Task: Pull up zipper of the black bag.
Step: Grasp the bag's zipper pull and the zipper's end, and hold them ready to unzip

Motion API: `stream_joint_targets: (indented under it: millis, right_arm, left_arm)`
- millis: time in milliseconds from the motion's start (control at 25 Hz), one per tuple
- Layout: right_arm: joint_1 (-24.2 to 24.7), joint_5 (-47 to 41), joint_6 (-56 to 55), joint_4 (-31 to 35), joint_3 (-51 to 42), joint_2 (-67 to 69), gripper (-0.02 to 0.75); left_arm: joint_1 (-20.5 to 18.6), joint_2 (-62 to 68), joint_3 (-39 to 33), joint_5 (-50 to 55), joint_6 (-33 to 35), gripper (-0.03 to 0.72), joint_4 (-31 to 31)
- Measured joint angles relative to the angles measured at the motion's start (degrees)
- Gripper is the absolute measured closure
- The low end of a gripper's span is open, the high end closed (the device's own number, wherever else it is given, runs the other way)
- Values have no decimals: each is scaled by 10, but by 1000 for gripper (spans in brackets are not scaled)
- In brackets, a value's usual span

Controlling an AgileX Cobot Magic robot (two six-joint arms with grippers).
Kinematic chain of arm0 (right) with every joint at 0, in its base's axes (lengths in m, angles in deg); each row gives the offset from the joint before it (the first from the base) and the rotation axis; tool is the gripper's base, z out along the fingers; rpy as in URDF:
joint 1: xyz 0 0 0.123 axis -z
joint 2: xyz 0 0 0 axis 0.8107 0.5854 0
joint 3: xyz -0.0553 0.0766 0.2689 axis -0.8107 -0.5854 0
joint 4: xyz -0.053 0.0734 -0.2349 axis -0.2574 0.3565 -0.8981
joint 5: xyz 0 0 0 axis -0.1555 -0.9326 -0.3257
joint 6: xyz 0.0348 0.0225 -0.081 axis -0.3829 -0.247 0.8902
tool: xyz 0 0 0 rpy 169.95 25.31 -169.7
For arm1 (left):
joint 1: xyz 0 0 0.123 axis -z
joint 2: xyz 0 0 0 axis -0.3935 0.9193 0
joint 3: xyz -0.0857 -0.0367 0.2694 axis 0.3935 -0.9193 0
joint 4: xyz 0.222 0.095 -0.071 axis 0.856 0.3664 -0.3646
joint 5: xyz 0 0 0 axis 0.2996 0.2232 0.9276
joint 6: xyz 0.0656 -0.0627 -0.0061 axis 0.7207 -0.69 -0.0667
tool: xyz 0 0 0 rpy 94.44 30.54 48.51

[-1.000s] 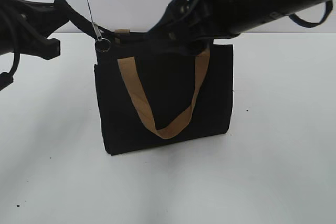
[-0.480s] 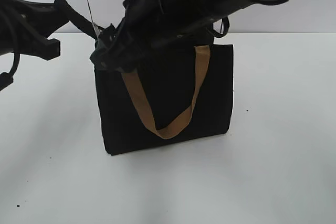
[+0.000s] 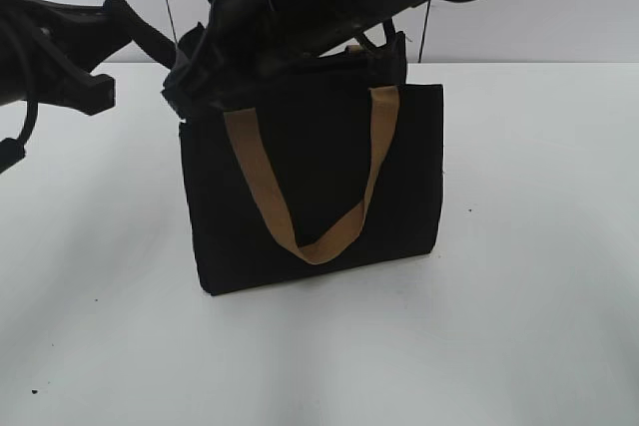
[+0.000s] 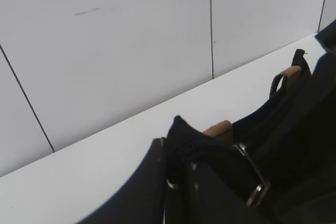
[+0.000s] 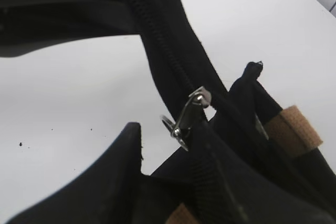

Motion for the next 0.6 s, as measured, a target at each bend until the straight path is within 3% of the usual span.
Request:
stream_joint_targets:
  millis: [480, 600]
  right_arm:
    - [1, 0, 4, -43, 1, 10, 511]
    - [3, 1, 4, -45, 1, 10, 576]
  left_arm:
    - [0, 0, 0, 1, 0, 656, 0]
    - [0, 0, 0, 1, 0, 656, 0]
